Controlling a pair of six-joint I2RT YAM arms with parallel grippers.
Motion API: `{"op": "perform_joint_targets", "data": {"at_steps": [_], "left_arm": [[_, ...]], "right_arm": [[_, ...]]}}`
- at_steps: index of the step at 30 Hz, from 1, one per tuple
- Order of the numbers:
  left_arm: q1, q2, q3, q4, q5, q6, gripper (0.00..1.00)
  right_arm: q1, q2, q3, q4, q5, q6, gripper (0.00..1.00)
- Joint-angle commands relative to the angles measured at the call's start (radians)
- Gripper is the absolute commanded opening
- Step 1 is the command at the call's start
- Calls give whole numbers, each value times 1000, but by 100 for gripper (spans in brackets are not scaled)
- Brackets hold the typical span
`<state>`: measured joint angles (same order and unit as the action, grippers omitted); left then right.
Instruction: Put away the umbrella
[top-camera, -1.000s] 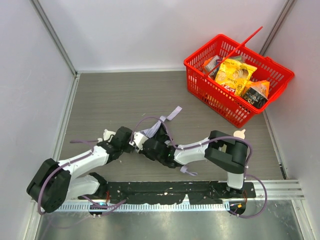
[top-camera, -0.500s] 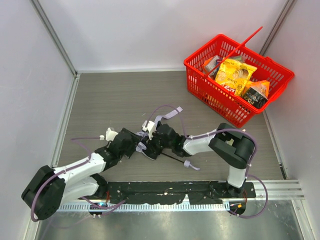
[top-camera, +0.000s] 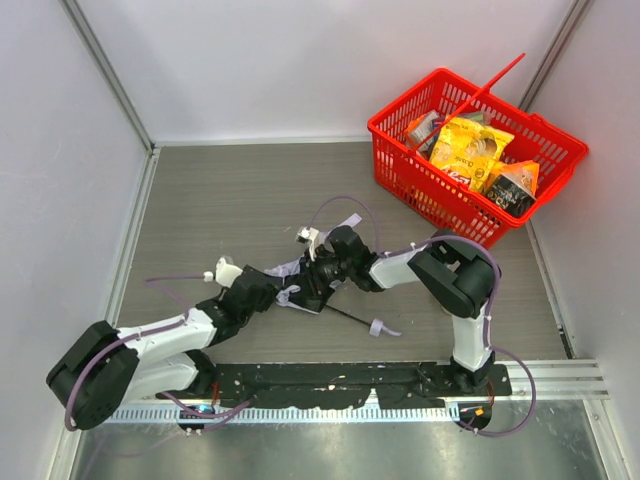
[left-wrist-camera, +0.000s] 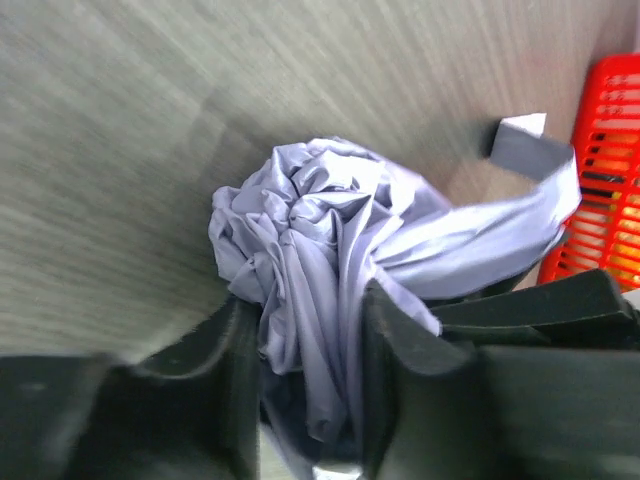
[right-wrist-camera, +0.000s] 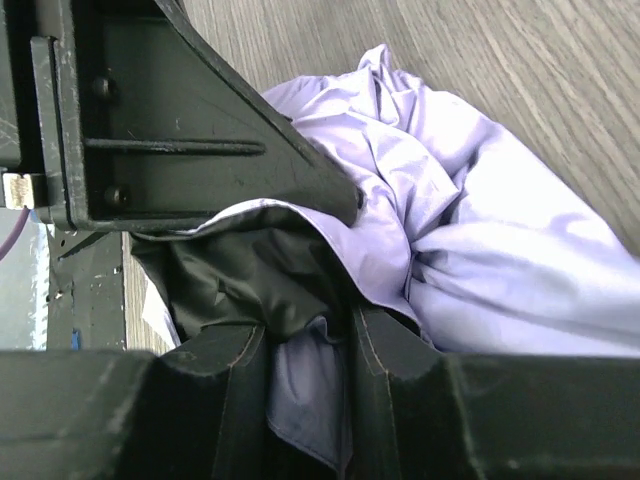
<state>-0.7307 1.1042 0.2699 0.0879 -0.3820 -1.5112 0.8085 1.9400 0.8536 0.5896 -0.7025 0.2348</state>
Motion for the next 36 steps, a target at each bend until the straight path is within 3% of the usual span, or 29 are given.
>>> {"op": "perform_joint_targets", "data": {"at_steps": [1, 5, 7, 10, 13, 15, 22, 28, 36], "left_arm": [[-15, 85, -32, 44, -54, 97, 17], [-16, 117, -20, 49, -49, 114, 0], [-16, 129, -24, 50, -25, 89, 0], [-16, 126, -43, 53, 17, 40, 0], [-16, 106, -46, 3, 35, 0, 0], [-18, 91, -46, -26, 45, -21, 0], [-16, 49, -41, -116, 66, -73, 0], [-16, 46, -51, -128, 80, -112, 0], [-16, 82, 14, -217, 111, -149, 0]], "right_arm": [[29, 65, 7, -231, -190, 14, 1], [27, 65, 24, -267, -209, 8, 1], [27, 54, 30, -293, -183, 8, 4], [27, -7, 38, -376, -12, 11, 25], [56, -125, 38, -456, 208, 15, 58], [93, -204, 35, -488, 365, 15, 68], [308, -423, -25, -493, 879, -121, 77], [360, -392, 16, -516, 948, -219, 77], [440, -204, 35, -455, 1089, -278, 77]]}}
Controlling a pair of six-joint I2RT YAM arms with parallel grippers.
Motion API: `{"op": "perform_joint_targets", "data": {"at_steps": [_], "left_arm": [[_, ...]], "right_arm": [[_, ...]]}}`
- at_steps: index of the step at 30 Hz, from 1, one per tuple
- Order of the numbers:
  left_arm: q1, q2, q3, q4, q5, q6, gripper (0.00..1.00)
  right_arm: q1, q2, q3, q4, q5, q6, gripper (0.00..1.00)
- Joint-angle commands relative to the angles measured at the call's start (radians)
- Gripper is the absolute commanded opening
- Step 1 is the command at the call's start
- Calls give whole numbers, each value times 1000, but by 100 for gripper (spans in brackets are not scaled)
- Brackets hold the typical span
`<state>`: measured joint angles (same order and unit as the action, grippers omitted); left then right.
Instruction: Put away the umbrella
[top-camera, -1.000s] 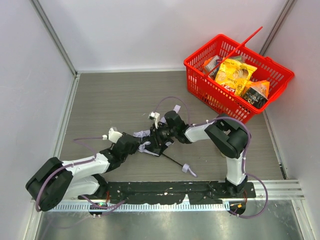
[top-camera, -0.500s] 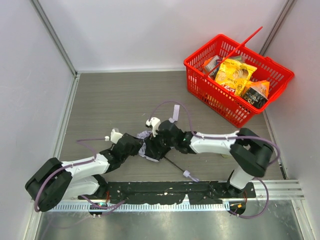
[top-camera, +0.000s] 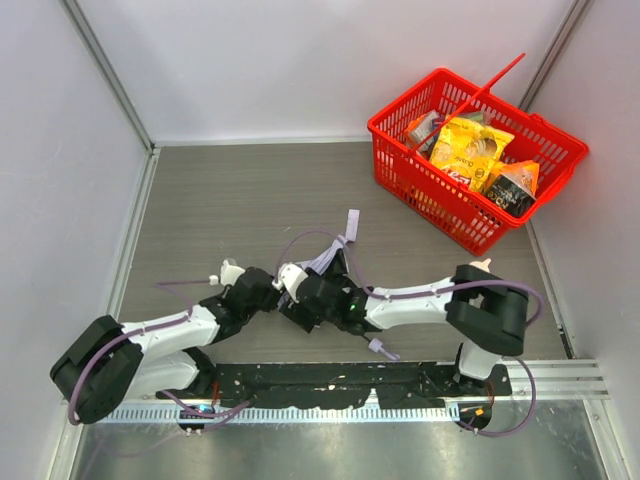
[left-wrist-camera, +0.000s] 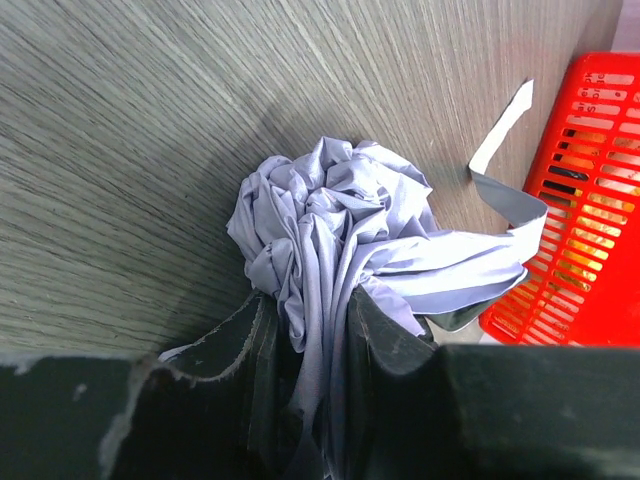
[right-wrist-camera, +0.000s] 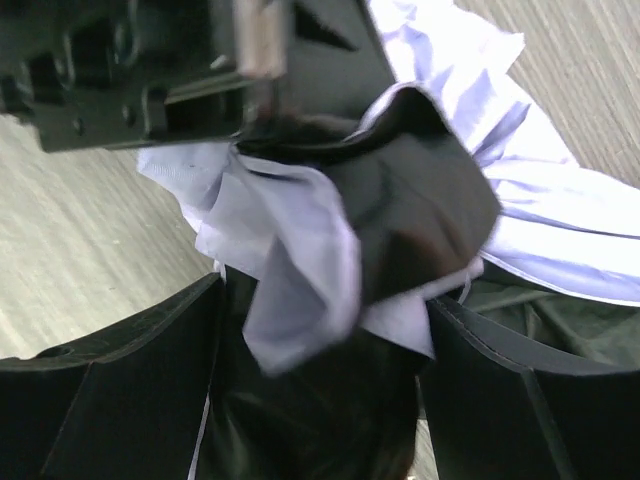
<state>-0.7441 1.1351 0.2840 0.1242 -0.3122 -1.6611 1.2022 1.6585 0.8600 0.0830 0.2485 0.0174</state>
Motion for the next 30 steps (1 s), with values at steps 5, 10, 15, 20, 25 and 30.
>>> {"op": "perform_joint_targets", "data": {"at_steps": [5, 10, 15, 20, 25, 30], "left_arm": [[-3, 89, 9, -259, 70, -31, 0], [-3, 81, -5, -232, 68, -37, 0], [-4, 35, -20, -186, 27, 43, 10], [-3, 3, -19, -192, 1, 109, 70], [-5, 8, -8, -190, -1, 150, 98], [-3, 52, -5, -175, -25, 150, 97]], "right_arm": [[71, 216, 92, 24, 331, -51, 70], [51, 270, 71, 15, 276, -17, 16], [-6, 215, -16, 79, -90, 15, 1], [-122, 169, -67, 162, -391, 76, 1], [-237, 123, -99, 256, -699, 147, 1], [-314, 122, -90, 319, -902, 222, 1]]}}
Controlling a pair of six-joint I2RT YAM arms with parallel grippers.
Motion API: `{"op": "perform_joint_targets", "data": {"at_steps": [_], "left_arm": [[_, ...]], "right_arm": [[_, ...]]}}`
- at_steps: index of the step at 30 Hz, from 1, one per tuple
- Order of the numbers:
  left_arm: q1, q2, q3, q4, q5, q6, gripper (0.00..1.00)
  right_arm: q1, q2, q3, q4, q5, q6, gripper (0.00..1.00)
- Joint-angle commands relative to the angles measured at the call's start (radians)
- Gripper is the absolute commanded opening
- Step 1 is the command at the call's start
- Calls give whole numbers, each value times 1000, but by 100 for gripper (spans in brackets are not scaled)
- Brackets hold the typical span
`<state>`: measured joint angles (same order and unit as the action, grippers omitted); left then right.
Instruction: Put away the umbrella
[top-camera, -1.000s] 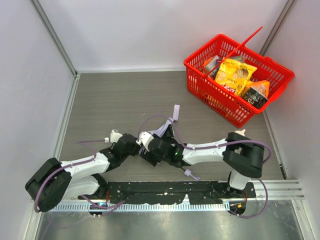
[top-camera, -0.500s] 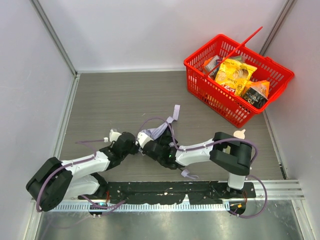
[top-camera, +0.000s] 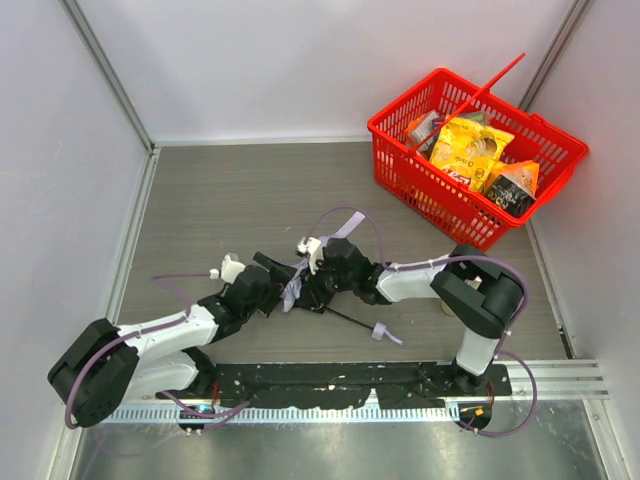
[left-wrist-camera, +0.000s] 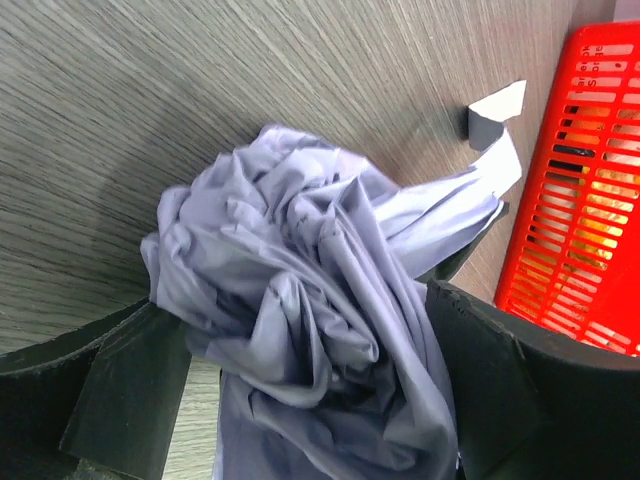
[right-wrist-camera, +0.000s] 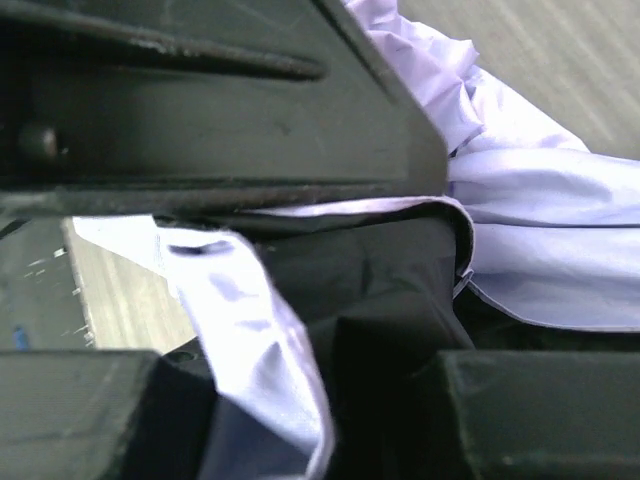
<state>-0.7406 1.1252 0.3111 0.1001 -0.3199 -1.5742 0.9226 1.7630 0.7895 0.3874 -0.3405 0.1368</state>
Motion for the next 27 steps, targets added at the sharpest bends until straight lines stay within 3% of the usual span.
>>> {"op": "perform_joint_targets", "data": {"at_steps": [1, 5, 8, 10, 12, 14, 17, 21, 24, 27], "left_arm": [[-8, 77, -33, -143, -25, 65, 94], [-6, 119, -44, -50, -36, 78, 74], [-6, 130, -56, 27, -16, 105, 43], [-6, 125, -67, 52, -10, 108, 15], [-6, 116, -73, 46, -5, 94, 5], [-6, 104, -84, 47, 2, 85, 0], [-8, 97, -92, 40, 28, 43, 0], [-6, 104, -78, -19, 64, -18, 0], [-6, 119, -49, -72, 71, -32, 0], [-6, 131, -40, -92, 79, -49, 0]], "right_arm": [[-44, 32, -18, 27, -377, 118, 1], [-53, 67, 14, 10, -466, 124, 1], [-53, 87, 14, 18, -476, 127, 1], [-53, 89, 20, -27, -447, 107, 1], [-51, 75, 39, -109, -358, 78, 1], [-48, 40, 47, -174, -234, 63, 12], [-10, -69, 30, -220, -12, 27, 38], [84, -190, 51, -301, 205, -52, 64], [143, -237, 97, -366, 320, -131, 75], [147, -241, 142, -438, 337, -195, 77]]}}
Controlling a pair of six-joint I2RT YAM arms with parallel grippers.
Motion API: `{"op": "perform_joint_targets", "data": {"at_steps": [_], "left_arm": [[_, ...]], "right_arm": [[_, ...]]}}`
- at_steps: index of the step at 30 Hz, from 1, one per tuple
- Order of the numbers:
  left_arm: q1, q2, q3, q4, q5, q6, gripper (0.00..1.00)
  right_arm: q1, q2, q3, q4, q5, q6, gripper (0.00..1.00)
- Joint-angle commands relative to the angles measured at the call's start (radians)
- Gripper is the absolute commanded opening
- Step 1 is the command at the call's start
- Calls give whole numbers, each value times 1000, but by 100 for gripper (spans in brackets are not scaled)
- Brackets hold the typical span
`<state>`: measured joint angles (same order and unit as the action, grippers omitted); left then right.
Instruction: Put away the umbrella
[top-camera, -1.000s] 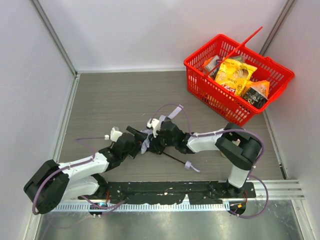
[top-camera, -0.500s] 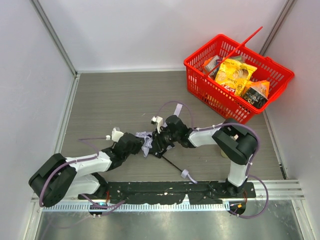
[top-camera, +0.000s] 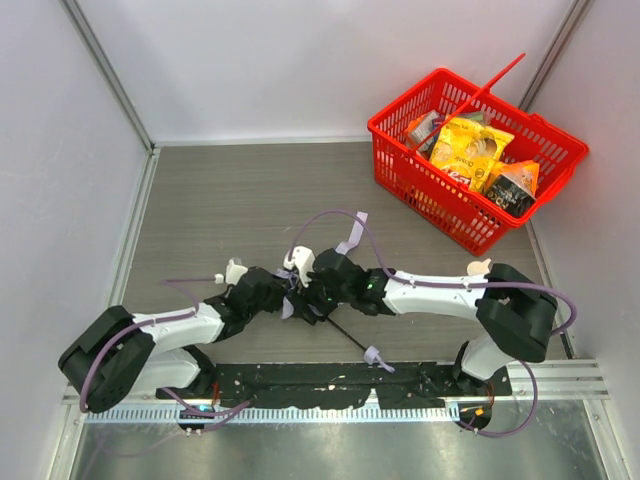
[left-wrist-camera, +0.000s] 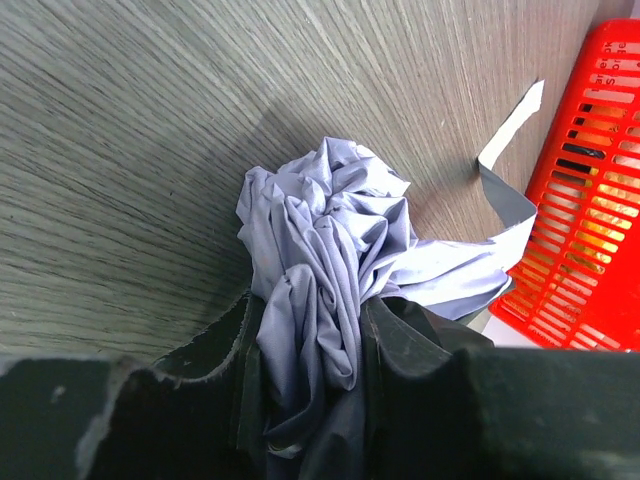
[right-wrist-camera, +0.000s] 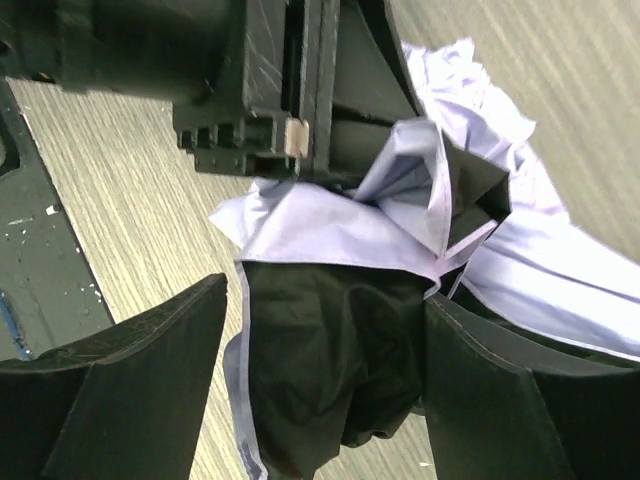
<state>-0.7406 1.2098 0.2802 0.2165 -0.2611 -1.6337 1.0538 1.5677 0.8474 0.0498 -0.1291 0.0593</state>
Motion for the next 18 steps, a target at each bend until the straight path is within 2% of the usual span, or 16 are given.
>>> {"op": "perform_joint_targets", "data": {"at_steps": [1, 4, 8, 12, 15, 17, 18], "left_arm": [[-6, 48, -10, -207, 25, 6, 0], [-6, 50, -12, -198, 23, 9, 0], [-6, 34, -21, -184, 17, 26, 0], [-6, 2, -30, -190, 5, 32, 0], [-6, -10, -18, -255, -4, -12, 0], [-6, -13, -4, -293, -6, -44, 0], [-6, -13, 2, -313, -6, -60, 0]], "right_arm": [[15, -41, 108, -108, 126, -131, 78], [6, -17, 159, -137, 88, -205, 80], [-46, 67, 238, -169, -75, -252, 81], [-32, 130, 277, -214, -144, -296, 78], [12, 134, 236, -183, -101, -268, 73], [73, 134, 190, -160, -26, -239, 72], [89, 127, 152, -145, 67, -227, 71]]}}
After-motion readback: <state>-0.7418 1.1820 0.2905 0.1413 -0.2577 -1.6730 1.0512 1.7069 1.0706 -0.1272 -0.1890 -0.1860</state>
